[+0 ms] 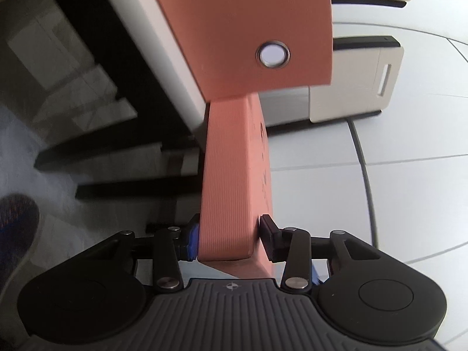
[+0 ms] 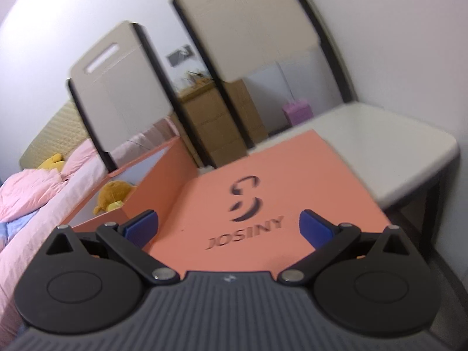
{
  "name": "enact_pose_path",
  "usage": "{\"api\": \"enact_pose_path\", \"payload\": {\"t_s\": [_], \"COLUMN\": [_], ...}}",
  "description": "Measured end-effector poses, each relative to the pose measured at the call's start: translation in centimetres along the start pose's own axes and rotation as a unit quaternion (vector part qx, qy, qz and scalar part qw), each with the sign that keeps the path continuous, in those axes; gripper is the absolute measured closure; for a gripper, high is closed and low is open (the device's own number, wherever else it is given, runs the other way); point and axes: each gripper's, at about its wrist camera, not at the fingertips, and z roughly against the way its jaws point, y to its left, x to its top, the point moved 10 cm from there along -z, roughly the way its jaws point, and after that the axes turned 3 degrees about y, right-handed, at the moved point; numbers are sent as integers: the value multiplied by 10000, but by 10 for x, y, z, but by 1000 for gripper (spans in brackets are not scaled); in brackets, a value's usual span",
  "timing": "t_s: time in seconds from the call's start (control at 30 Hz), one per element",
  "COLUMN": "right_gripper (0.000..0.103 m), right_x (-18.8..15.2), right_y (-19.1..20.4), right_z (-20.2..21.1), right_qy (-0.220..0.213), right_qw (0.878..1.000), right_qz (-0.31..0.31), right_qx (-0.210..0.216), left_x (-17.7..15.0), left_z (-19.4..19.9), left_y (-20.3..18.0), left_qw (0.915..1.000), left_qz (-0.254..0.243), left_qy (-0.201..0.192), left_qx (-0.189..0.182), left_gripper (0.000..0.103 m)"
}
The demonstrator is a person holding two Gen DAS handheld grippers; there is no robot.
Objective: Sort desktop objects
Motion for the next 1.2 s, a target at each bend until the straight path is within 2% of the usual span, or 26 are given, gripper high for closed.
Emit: {"api": "enact_pose_path", "payload": {"t_s": [0.2,0.33,0.43,0.5,0.63,0.67,0.73,0.77,0.8,0.87,1.03,1.2], "right_gripper": [0,0,0,0,2,8,13,19,31,40,43,43], "right_x": [23,35,31,21,8,7,5,4,3,3,16,28], "right_y": [-54,-106,-147,-160,-167,-167,-164,-159,-155,-150,-146,-143], "right_z": [-4,-24,-47,-64,-79,-81,-83,-83,-83,-82,-64,-42], "right_qy": [482,791,1157,1478,1646,1653,1671,1701,1734,1772,1545,1260], "right_qw": [9986,9961,9904,9827,9716,9684,9656,9650,9652,9663,9691,9707], "right_qz": [-126,-215,-727,-1107,-1469,-1583,-1630,-1578,-1509,-1383,-1299,-1363], "right_qx": [-180,-326,-209,164,861,988,1144,1220,1244,1257,1416,1523], "left_x": [-12,-13,-21,-24,-26,-25,-24,-23,-22,-22,-23,-18], "left_z": [8,9,0,7,8,7,7,6,6,7,11,21], "left_y": [-1,-1,12,12,14,14,15,14,14,9,-16,-45], "left_qw": [10000,9999,9997,9995,9994,9994,9993,9993,9992,9987,9956,9918], "left_qz": [-47,-72,-79,-117,-125,-137,-175,-210,-244,-371,-692,-1029], "left_qy": [53,136,229,280,312,310,305,302,298,300,314,182], "left_qx": [0,-32,-49,-58,-78,-81,-96,-105,-115,-157,-541,-736], "left_gripper": [58,58,58,58,58,58,58,58,58,58,57,54]}}
